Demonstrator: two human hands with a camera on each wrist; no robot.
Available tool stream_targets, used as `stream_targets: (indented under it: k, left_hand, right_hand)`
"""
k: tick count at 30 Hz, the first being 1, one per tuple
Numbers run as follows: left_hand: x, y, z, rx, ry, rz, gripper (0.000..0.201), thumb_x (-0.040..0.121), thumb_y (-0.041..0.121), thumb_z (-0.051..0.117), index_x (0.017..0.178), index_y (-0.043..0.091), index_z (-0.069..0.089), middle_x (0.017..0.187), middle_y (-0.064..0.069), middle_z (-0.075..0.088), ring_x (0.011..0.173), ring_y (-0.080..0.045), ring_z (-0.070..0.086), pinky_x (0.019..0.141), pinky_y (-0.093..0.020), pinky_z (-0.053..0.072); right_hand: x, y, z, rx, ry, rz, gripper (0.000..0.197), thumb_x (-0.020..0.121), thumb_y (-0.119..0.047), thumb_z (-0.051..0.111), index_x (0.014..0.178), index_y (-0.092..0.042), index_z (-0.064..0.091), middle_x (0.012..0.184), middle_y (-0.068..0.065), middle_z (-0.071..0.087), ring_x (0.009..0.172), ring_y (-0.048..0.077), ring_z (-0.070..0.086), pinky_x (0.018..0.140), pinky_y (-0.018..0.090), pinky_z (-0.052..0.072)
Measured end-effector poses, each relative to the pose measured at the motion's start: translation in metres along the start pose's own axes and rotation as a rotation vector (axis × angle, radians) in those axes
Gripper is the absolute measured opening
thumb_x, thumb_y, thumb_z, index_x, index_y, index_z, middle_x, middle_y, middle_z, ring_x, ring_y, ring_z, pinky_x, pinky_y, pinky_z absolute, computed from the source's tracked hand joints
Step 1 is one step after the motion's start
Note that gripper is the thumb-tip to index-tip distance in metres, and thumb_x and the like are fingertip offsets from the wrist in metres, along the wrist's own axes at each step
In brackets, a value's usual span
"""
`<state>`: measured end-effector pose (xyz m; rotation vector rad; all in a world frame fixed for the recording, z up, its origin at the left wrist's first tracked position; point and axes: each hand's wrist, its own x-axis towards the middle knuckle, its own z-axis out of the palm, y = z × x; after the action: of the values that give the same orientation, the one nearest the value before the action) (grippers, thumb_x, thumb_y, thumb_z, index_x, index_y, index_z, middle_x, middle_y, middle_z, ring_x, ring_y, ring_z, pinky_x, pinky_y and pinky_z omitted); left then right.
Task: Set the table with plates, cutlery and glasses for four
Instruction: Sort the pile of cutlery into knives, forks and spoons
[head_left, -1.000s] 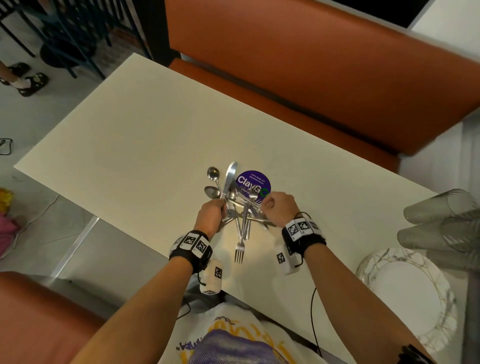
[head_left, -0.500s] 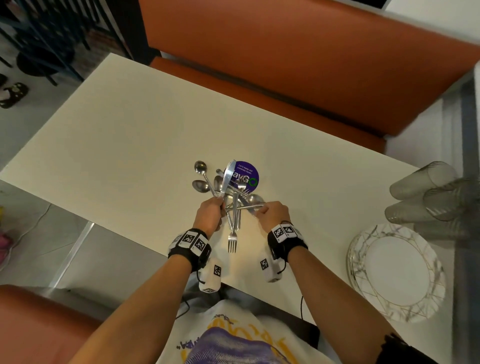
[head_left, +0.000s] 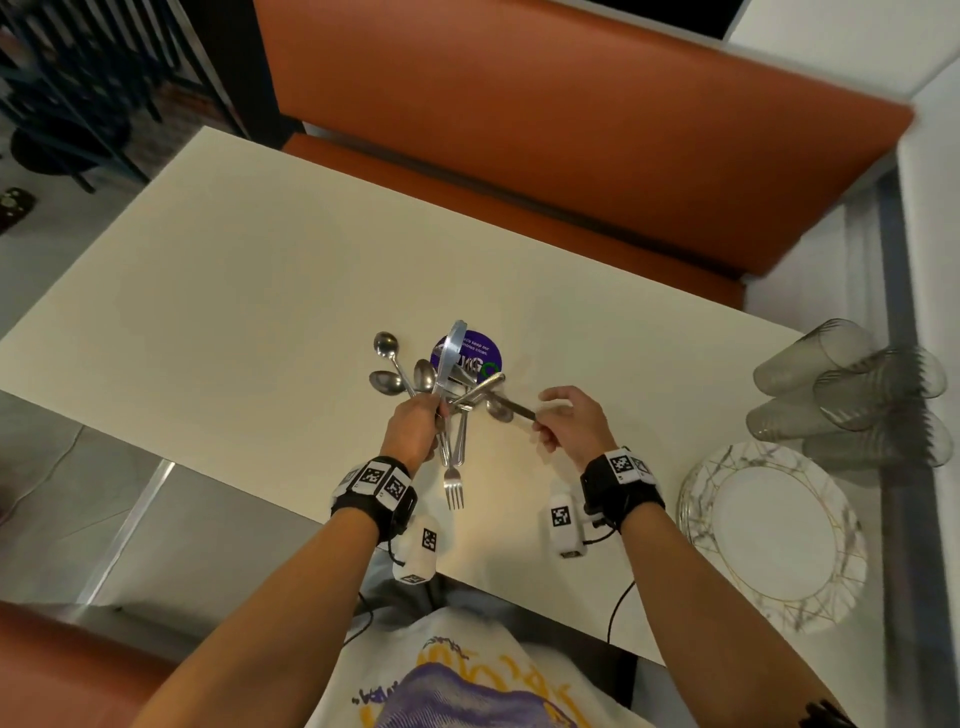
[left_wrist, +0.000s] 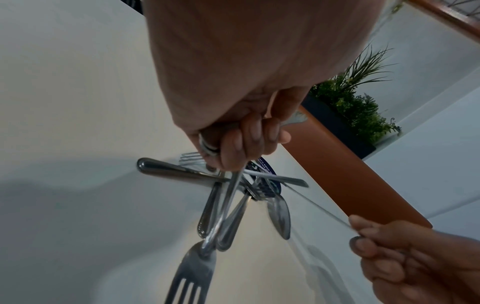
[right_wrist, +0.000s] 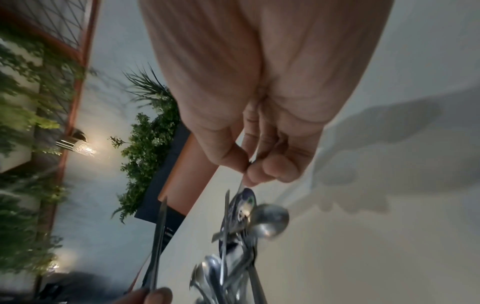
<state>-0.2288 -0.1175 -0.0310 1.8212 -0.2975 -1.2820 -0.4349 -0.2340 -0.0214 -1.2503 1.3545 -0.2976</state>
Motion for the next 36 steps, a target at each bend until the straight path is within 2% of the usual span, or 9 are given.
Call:
stream_targets:
  k: [5, 9, 13, 17, 22, 26, 29, 33, 36]
  left_hand:
    - [0.003, 0.011, 0.01, 0.076, -0.007, 0.031, 0.031, 0.099, 0.027, 0.044, 0.07, 0.021, 0.052, 0.054, 0.006, 0.045, 0.044, -0.013, 0.035, 0.048, -0.027, 0.03]
    - [0.006, 0.02, 0.018, 0.126, -0.031, 0.083, 0.033, 0.104, 0.029, 0.041, 0.074, 0.021, 0.053, 0.058, 0.006, 0.047, 0.047, -0.013, 0.038, 0.05, -0.029, 0.032]
    - [0.007, 0.029, 0.022, 0.151, -0.049, 0.138, 0.032, 0.105, 0.026, 0.04, 0.079, 0.02, 0.057, 0.059, 0.006, 0.05, 0.052, -0.014, 0.042, 0.052, -0.029, 0.034]
    - [0.002, 0.042, 0.025, 0.121, -0.084, 0.16, 0.029, 0.108, 0.02, 0.037, 0.085, 0.015, 0.055, 0.065, -0.001, 0.054, 0.052, -0.015, 0.048, 0.047, -0.027, 0.041]
    - [0.0, 0.055, 0.032, 0.064, -0.143, 0.187, 0.03, 0.111, 0.021, 0.035, 0.093, 0.01, 0.056, 0.078, -0.015, 0.071, 0.071, -0.026, 0.067, 0.069, -0.038, 0.055]
    - [-0.01, 0.062, 0.044, 0.089, -0.245, 0.193, 0.033, 0.11, 0.021, 0.035, 0.093, 0.007, 0.059, 0.08, -0.015, 0.076, 0.071, -0.029, 0.072, 0.066, -0.037, 0.058]
    - [-0.022, 0.068, 0.049, 0.138, -0.348, 0.183, 0.037, 0.111, 0.025, 0.032, 0.094, 0.006, 0.059, 0.076, -0.018, 0.072, 0.063, -0.039, 0.066, 0.053, -0.03, 0.044]
    - [-0.032, 0.074, 0.047, 0.036, -0.446, 0.128, 0.034, 0.11, 0.024, 0.031, 0.095, 0.008, 0.057, 0.064, -0.005, 0.057, 0.048, -0.023, 0.046, 0.046, -0.028, 0.034]
    - [-0.03, 0.076, 0.044, -0.042, -0.469, 0.054, 0.034, 0.107, 0.025, 0.033, 0.093, 0.009, 0.06, 0.064, -0.004, 0.054, 0.046, -0.017, 0.041, 0.046, -0.027, 0.03]
  right_hand:
    - [-0.007, -0.027, -0.032, -0.029, -0.069, -0.142, 0.021, 0.088, 0.001, 0.061, 0.091, -0.007, 0.08, 0.077, 0.018, 0.071, 0.066, 0.024, 0.062, 0.069, 0.039, 0.057]
    - [-0.016, -0.055, -0.045, -0.121, -0.106, -0.315, 0.019, 0.088, -0.001, 0.07, 0.104, -0.007, 0.078, 0.08, 0.01, 0.075, 0.067, 0.022, 0.069, 0.074, 0.03, 0.061]
    - [-0.021, -0.08, -0.045, -0.22, 0.031, -0.523, 0.013, 0.093, -0.012, 0.068, 0.102, -0.01, 0.078, 0.078, 0.001, 0.073, 0.067, 0.013, 0.066, 0.065, 0.03, 0.059]
    - [-0.025, -0.102, -0.051, -0.382, 0.157, -0.711, 0.011, 0.092, -0.022, 0.07, 0.096, -0.018, 0.079, 0.093, -0.006, 0.065, 0.082, 0.005, 0.061, 0.074, 0.016, 0.048]
    - [-0.031, -0.122, -0.048, -0.236, 0.154, -0.674, 0.014, 0.095, -0.015, 0.065, 0.1, -0.011, 0.077, 0.085, -0.002, 0.074, 0.07, 0.009, 0.068, 0.067, 0.02, 0.057]
    - [-0.022, -0.129, -0.03, -0.095, 0.263, -0.617, 0.014, 0.094, -0.015, 0.067, 0.1, -0.009, 0.078, 0.079, 0.002, 0.076, 0.063, 0.017, 0.07, 0.067, 0.024, 0.06]
    - [-0.014, -0.128, -0.019, -0.046, 0.361, -0.58, 0.014, 0.093, -0.017, 0.069, 0.101, -0.01, 0.079, 0.077, 0.003, 0.075, 0.061, 0.015, 0.069, 0.064, 0.023, 0.06]
    - [-0.009, -0.126, -0.014, -0.056, 0.441, -0.613, 0.016, 0.092, -0.015, 0.07, 0.104, -0.008, 0.079, 0.08, 0.005, 0.075, 0.058, 0.011, 0.066, 0.056, 0.014, 0.053]
    - [-0.004, -0.125, -0.01, -0.118, 0.502, -0.632, 0.02, 0.091, -0.019, 0.072, 0.106, -0.008, 0.078, 0.09, 0.005, 0.077, 0.063, 0.007, 0.068, 0.057, 0.015, 0.056]
